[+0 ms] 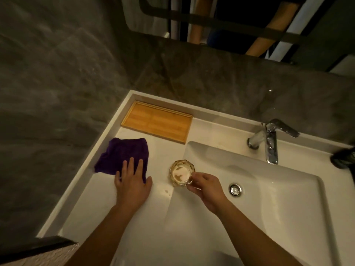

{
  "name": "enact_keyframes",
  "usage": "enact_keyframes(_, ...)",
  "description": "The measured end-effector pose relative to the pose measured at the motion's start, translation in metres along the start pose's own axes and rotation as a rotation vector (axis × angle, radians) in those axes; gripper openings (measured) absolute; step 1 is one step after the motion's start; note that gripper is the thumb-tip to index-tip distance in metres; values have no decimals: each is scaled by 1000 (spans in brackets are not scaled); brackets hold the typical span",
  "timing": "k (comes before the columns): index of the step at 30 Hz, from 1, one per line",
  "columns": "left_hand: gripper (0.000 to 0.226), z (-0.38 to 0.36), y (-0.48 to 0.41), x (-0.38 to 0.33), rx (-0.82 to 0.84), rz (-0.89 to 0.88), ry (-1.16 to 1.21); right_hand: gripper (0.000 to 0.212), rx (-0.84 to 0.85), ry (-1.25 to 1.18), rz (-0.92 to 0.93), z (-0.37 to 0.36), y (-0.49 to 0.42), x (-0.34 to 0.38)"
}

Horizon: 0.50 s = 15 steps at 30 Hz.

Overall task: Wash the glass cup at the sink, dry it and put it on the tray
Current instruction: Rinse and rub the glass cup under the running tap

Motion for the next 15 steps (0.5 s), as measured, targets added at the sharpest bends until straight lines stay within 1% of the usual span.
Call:
enact_keyframes(3, 70, 9, -2, -32, -24, -30, 186, 25, -32, -46, 19, 33, 10, -4)
enact_keyframes(6, 69, 9, -8, -85, 16, -111, 360, 22, -78, -65, 48, 78, 20, -4)
enact_keyframes(11, 72, -9, -22, -209, 80, -281, 447, 19, -201, -34, 101, 159, 37, 4)
enact_keyframes(15, 80, -32, -28, -321, 107, -445, 445, 19, -283, -39, 119, 214, 44, 13)
Point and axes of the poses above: each hand's wrist, its own y-axis away from the middle knuckle, its own z-axis out of the back of the hand, x = y × z, the point moved 6 cm from there along -y, towards the middle knuckle, and after that the axes turned 12 degrees about y, right-handed, at the moved point
